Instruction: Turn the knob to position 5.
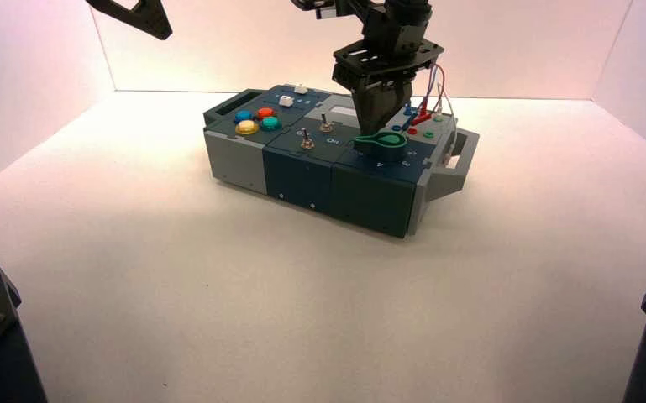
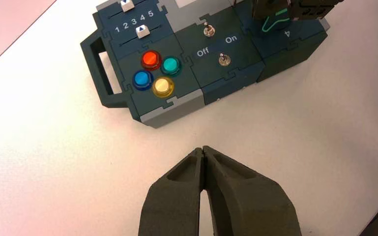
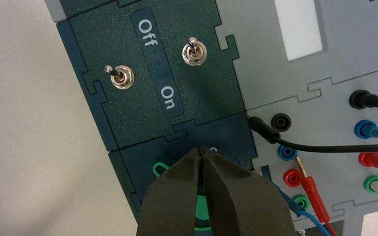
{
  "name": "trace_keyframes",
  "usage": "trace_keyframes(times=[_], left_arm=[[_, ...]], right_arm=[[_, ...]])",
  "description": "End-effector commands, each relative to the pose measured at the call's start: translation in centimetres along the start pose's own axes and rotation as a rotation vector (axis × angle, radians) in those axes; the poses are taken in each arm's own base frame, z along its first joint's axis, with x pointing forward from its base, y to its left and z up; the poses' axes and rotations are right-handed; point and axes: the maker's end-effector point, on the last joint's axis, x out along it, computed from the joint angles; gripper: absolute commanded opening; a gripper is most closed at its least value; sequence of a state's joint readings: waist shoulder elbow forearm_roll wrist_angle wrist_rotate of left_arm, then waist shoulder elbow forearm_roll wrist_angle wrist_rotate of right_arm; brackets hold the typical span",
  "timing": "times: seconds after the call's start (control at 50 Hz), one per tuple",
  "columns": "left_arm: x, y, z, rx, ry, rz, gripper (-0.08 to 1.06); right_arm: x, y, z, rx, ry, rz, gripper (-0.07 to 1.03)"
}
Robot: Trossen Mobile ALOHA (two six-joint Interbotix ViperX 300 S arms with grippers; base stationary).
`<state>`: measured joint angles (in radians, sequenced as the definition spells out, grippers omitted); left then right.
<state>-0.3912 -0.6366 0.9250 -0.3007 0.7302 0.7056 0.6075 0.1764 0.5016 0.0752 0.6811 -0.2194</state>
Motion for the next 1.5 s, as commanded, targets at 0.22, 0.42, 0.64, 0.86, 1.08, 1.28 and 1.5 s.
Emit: trace_keyframes(times=[0.22,0.42,0.64,0.86,1.08,1.28,1.5], left_arm=[[-0.3,0.2,0.7,0.009,-0.019,0.008,-0.03],[-0.2,0.2,0.5,0.009,-0.014,0.006,-0.03],[-0.1,0.2,0.5,0.007,-0.012,0.005,-0.03],[0.0,0.1,0.3,0.006,-0.007,0.002,-0.03],[0.1,0.2,0.3,0.003,-0.015,0.012,-0.03],[0.4,0.5,0.4,0.001,-0.039,0.035,-0.03],[0.8,0.9,0.4,-0.002,-0.058,0.061,-0.03]], right_arm=[[-1.6,0.1,1.6,-0.004,-0.058,-0.005,-0.02],[-2.4,0.0,2.5,-0.006,-0.085,-0.01,-0.02],[-4.1,0.0,3.4,-0.01,-0.093,-0.008,-0.02],[-6.0,0.3,2.7,-0.013,-0.064,0.001,-0.02],[-7.3,0.6,1.3,-0.015,-0.032,0.009,-0.03],[-8.4,0.8,0.4,-0.021,-0.05,0.005,-0.03],[-9.5,1.0,-1.0,-0.065,-0.066,-0.003,-0.02]])
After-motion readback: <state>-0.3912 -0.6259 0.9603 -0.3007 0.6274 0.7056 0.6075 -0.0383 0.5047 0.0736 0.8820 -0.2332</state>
